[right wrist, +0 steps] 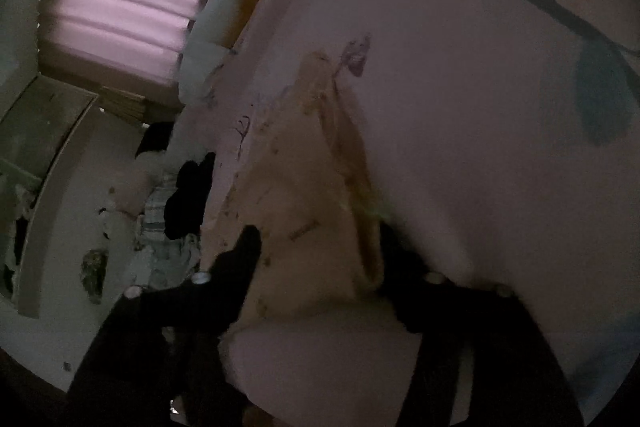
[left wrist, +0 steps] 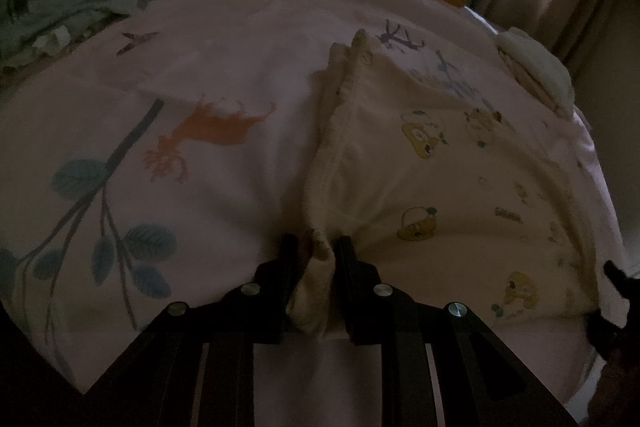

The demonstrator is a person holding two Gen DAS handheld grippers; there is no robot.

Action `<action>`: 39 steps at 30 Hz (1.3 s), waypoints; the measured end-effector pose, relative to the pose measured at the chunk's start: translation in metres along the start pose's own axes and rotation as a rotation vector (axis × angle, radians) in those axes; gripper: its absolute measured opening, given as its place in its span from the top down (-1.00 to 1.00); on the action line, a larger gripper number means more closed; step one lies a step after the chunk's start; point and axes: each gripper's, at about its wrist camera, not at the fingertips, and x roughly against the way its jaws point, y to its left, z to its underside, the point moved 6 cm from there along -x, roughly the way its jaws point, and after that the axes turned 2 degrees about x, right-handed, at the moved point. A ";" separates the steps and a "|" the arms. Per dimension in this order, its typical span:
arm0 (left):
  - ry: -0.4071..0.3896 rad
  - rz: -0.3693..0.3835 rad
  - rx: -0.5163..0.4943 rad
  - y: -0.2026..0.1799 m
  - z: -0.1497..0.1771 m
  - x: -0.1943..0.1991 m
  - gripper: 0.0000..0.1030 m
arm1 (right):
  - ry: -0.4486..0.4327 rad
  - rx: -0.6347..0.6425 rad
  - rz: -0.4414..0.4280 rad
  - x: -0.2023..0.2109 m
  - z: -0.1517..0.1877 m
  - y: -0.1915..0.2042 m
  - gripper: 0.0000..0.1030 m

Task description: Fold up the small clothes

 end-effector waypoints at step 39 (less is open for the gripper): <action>0.001 0.186 0.111 0.021 0.002 0.001 0.53 | 0.461 0.444 -0.055 -0.201 0.134 0.187 0.77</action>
